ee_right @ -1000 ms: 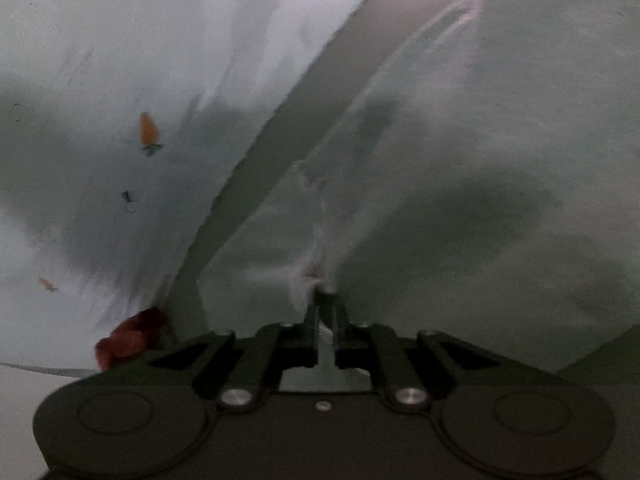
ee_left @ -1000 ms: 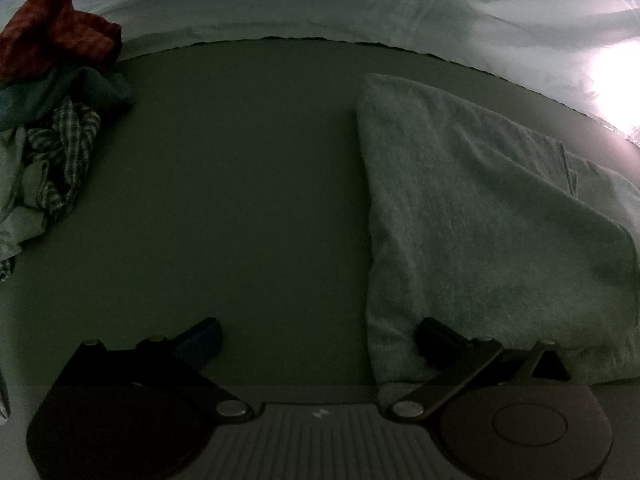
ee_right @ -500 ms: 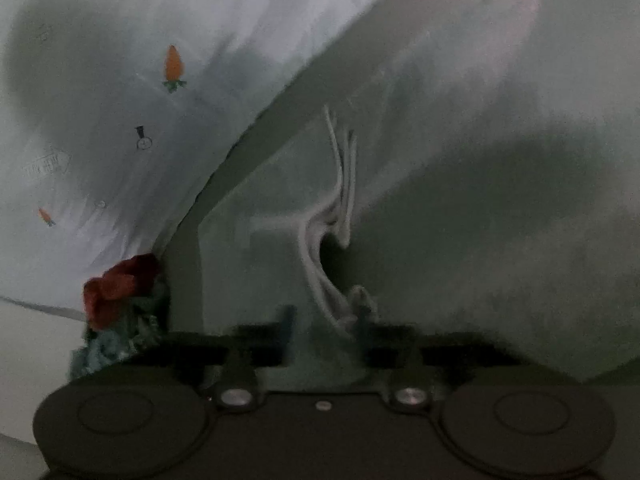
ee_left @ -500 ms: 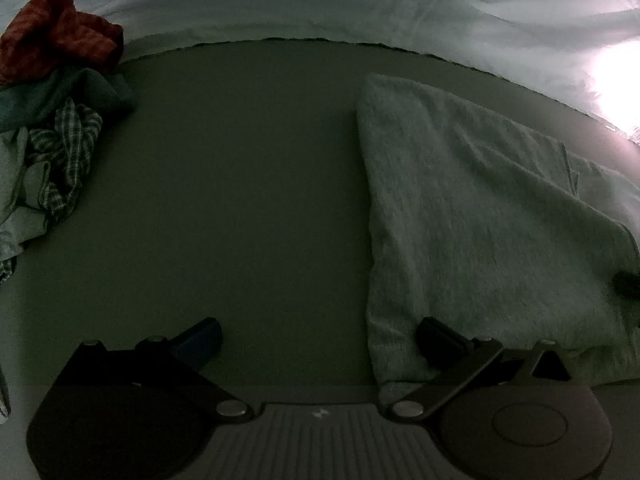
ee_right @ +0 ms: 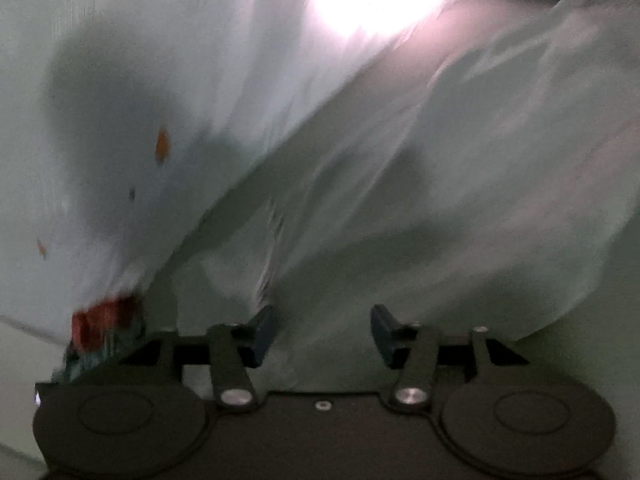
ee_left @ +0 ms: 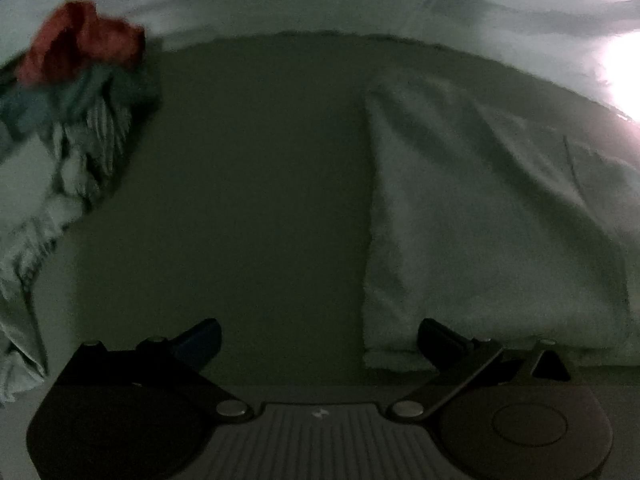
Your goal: Fold clothes
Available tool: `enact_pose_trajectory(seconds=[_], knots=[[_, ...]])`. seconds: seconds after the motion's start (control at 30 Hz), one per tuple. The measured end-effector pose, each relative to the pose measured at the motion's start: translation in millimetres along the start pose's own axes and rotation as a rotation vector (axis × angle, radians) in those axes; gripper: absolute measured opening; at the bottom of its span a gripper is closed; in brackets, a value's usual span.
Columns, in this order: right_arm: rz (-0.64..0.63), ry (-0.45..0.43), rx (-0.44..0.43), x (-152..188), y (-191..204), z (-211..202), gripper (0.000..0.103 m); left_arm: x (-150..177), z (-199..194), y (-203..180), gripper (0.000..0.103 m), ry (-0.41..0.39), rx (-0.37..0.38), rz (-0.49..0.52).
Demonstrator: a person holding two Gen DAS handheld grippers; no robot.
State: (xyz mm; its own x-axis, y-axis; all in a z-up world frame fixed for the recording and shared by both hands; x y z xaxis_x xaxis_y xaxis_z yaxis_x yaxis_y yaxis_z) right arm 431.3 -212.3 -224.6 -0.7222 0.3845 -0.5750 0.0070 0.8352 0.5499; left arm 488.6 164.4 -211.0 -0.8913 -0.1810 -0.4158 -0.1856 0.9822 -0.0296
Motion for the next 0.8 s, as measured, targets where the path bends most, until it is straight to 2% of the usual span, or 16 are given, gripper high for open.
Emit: enact_pose_trajectory(seconds=[0.07, 0.1, 0.23, 0.3, 0.37, 0.5, 0.73, 0.8], knots=[[0.019, -0.058, 0.048, -9.5, -29.2, -23.4, 0.071, -3.6, -9.8, -13.5, 0.103, -0.016, 0.017, -0.026], [0.048, -0.088, 0.073, -13.2, -48.1, -35.2, 0.073, -6.6, -15.5, -23.6, 0.103, -0.027, 0.037, -0.040], [0.203, -0.192, 0.176, -25.7, -128.6, -74.0, 0.074, -18.2, -28.5, -72.4, 0.103, -0.056, 0.103, -0.020], [0.277, -0.262, 0.243, -34.5, -170.0, -92.9, 0.071, -18.0, -24.0, -96.0, 0.103, -0.043, 0.111, 0.006], [0.297, -0.317, 0.304, -44.9, -200.5, -106.9, 0.070, -16.9, -15.7, -118.6, 0.103, -0.017, 0.106, 0.035], [0.246, -0.318, 0.432, -68.6, -250.2, -115.9, 0.069, -9.8, 3.2, -150.1, 0.103, 0.014, 0.058, 0.087], [0.231, -0.302, 0.481, -91.6, -290.5, -90.5, 0.069, -0.9, 28.8, -161.9, 0.103, 0.079, -0.044, 0.129], [0.239, -0.322, 0.481, -97.8, -292.5, -87.3, 0.067, -0.3, 32.4, -161.1, 0.103, 0.088, -0.043, 0.113]])
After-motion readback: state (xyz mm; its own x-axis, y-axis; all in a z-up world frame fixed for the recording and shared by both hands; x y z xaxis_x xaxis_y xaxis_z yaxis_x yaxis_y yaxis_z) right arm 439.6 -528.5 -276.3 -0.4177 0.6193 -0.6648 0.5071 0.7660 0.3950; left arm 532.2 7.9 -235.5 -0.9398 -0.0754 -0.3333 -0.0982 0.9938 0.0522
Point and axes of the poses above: each gripper's, at about its wrist camera, not at the fingertips, and z roughly the way its jaws point, y to its left, x to its underside, the point moved 7 cm from there along z, roughly the way its jaws point, and after that the axes turned 11 degrees about -z, right-handed, at the moved point
